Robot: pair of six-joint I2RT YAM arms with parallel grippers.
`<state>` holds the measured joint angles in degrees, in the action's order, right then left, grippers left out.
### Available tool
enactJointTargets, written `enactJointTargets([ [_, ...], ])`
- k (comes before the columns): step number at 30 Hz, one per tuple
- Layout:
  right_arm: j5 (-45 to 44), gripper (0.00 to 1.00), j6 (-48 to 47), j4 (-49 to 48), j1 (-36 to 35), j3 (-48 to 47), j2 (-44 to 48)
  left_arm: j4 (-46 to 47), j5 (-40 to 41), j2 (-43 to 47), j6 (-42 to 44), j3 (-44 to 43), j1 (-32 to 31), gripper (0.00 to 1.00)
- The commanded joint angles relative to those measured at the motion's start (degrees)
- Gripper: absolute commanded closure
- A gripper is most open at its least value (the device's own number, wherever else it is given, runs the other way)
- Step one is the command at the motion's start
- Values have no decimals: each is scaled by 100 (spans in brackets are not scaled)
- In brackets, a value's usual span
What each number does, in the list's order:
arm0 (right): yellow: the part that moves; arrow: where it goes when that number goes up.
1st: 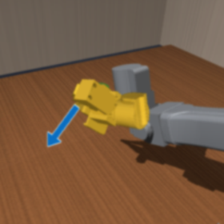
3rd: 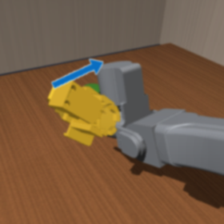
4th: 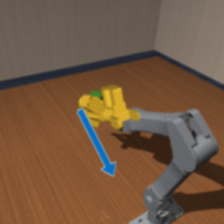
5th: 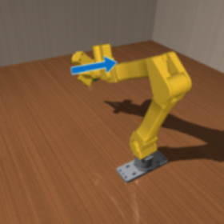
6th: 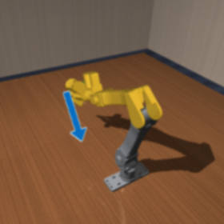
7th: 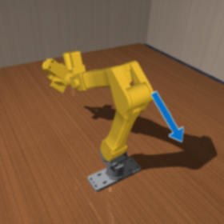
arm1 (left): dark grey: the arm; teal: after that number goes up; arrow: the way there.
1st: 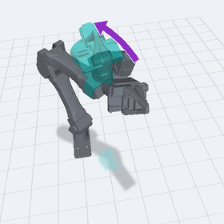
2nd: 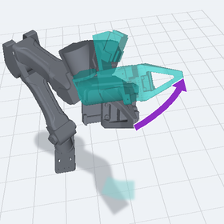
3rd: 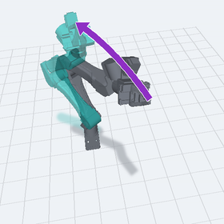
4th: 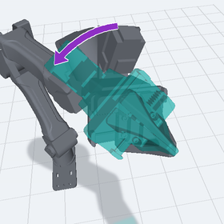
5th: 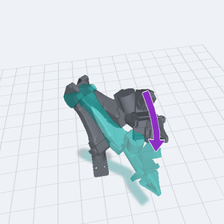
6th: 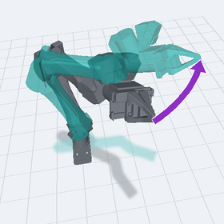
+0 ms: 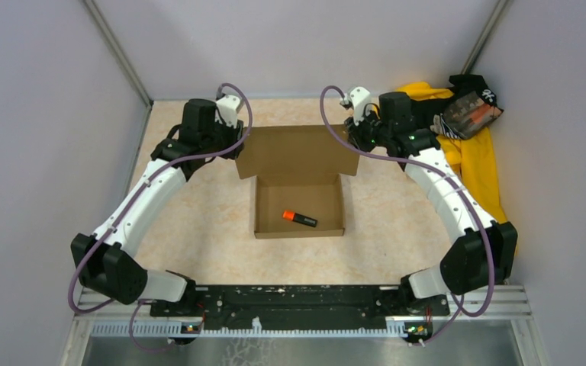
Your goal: Fold the paper box
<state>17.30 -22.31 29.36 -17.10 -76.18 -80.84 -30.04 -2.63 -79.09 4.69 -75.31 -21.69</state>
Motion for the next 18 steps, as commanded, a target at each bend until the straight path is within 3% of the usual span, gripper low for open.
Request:
enactJointTargets([
  [1, 141, 78, 92, -45, 32, -176, -52, -2, -167, -47, 35, -225, 21, 62],
  [18, 292, 89, 403, 2, 32, -331, -93, -2, -339, -176, -260, -423, 17, 79],
])
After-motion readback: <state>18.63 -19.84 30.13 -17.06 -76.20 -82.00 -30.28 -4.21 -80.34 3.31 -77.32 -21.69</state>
